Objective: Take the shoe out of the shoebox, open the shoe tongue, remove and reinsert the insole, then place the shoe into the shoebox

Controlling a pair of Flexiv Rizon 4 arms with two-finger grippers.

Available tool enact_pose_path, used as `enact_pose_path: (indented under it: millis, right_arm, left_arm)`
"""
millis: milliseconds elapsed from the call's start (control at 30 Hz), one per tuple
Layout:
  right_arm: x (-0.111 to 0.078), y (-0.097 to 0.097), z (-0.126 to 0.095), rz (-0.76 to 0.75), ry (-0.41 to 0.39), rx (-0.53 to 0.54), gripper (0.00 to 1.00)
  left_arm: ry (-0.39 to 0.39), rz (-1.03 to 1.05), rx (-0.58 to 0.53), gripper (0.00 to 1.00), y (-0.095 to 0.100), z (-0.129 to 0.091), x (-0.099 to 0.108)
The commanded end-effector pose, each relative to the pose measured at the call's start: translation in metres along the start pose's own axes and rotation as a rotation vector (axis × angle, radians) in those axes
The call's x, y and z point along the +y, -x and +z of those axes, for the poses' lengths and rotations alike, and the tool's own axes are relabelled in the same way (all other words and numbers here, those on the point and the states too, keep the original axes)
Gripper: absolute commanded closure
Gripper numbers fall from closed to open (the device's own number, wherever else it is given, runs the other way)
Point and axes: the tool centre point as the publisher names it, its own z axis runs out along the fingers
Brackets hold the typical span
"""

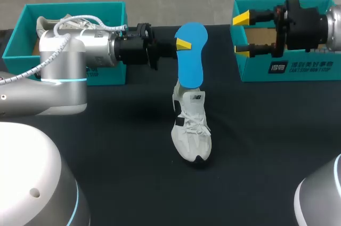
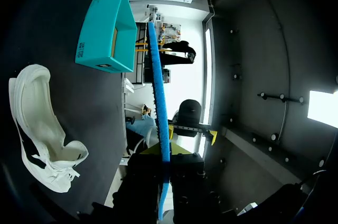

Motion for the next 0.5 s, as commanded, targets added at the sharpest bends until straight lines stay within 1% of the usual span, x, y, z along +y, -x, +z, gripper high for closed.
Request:
enact_pose_path:
  millis: [33, 67, 367, 433, 500]
  right_arm:
    - [0.0009, 0.0095, 0.0046, 0.004, 0.009, 0.003, 0.0]
    - [0.0014, 0.0109, 0.004, 0.0, 0.022, 0.0, 0.0]
    - [0.0014, 0.0109, 0.004, 0.0, 0.022, 0.0, 0.0]
    - [0.0014, 0.0109, 0.004, 0.0, 0.022, 0.0, 0.0]
    - [0.0014, 0.0109, 0.004, 0.0, 0.022, 0.0, 0.0]
  left_arm:
    - [-0.002, 0.0, -0.001, 1.0, 0.0002, 0.0004, 0.0005]
    - [-0.002, 0.0, -0.001, 1.0, 0.0002, 0.0004, 0.0005]
    - [-0.002, 0.0, -0.001, 1.0, 0.0002, 0.0004, 0.0005]
    - [0.01, 0.056, 0.01, 1.0, -0.0032, -0.0015, -0.0002]
    - [-0.002, 0.138, -0.018, 1.0, -0.0045, -0.0048, -0.0027]
